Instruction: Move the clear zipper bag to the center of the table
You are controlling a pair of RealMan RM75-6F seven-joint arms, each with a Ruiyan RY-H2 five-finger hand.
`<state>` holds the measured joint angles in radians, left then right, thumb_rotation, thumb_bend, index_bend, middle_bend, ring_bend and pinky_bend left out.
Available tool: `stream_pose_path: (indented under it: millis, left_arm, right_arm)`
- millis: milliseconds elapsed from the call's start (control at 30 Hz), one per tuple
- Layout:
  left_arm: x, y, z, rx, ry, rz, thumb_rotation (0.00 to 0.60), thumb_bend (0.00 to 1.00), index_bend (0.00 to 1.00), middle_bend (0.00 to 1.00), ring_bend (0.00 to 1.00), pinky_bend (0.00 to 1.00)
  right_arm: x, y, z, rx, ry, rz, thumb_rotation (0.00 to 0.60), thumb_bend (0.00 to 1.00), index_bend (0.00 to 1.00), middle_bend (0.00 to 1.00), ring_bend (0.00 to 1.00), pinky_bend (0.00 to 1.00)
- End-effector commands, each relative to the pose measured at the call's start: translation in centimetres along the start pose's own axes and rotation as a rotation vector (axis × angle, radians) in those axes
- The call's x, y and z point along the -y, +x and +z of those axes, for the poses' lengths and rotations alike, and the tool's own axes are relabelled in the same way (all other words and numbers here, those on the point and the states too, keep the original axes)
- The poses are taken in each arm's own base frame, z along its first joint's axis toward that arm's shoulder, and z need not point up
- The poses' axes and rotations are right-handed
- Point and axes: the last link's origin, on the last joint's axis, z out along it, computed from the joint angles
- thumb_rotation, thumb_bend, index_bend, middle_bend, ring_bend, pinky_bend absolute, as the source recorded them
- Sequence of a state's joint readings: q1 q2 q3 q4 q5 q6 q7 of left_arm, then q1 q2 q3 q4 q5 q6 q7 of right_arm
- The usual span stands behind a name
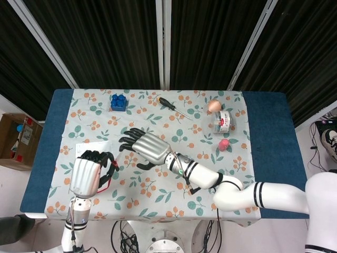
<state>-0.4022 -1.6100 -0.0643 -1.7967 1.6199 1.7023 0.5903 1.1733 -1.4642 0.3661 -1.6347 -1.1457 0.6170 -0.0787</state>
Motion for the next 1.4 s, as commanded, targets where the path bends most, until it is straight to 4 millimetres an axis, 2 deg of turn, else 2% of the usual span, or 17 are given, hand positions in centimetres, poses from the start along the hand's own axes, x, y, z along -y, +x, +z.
stream_pose_path:
  millis: [33,433,900,1000,1200,1300,1400]
  left_arm:
    - [0.0,0.0,0.0,0.0,0.001,0.001,0.6,0.39,0.73,0.7,0.64,0.63]
    - [-0.1,0.4,0.2,-0.006,0.002,-0.011,0.6,0.39,0.73,0.7,0.64,0.63]
    - [0.2,0.6,0.4,-0.009,0.007,-0.015,0.6,0.39,0.73,0.7,0.64,0.63]
    - [0.4,0.7,0.5,-0.012,0.013,-0.017,0.6,0.39,0.73,0.7,0.64,0.63]
    - [0.8,0.6,0.0,-0.005,0.034,-0.032,0.6,0.39,0.73,0.7,0.64,0.63]
    - [1.2,0.2,-0.3,0.009,0.051,-0.043,0.6,0.39,0.73,0.69,0.64,0.63]
    - [1.4,-0.2,-0.7,0.024,0.06,-0.054,0.6,0.39,0.73,0.69,0.64,0.63]
  right_arm:
    - [0.3,-0.3,0.7,0.0,0.004,0.027,0.6,0.24,0.29,0.14,0.0,0.0]
    - [0.7,-0.8,2.8,0.002,0.012,0.099,0.6,0.31,0.39,0.18,0.0,0.0]
    - [1.2,-1.5,4.1,0.011,0.03,0.13,0.6,0.32,0.39,0.19,0.0,0.0]
    - [1.4,-1.7,4.5,0.007,0.031,0.145,0.6,0.34,0.47,0.21,0.0,0.0]
    - [1.5,-1.3,5.1,-0.056,0.03,0.177,0.6,0.47,0.75,0.33,0.07,0.05]
    - [1.4,-0.7,5.0,-0.081,0.029,0.182,0.6,0.48,0.83,0.37,0.1,0.06]
    - [1.2,0.0,4.7,-0.104,0.024,0.184,0.6,0.49,0.86,0.39,0.11,0.06]
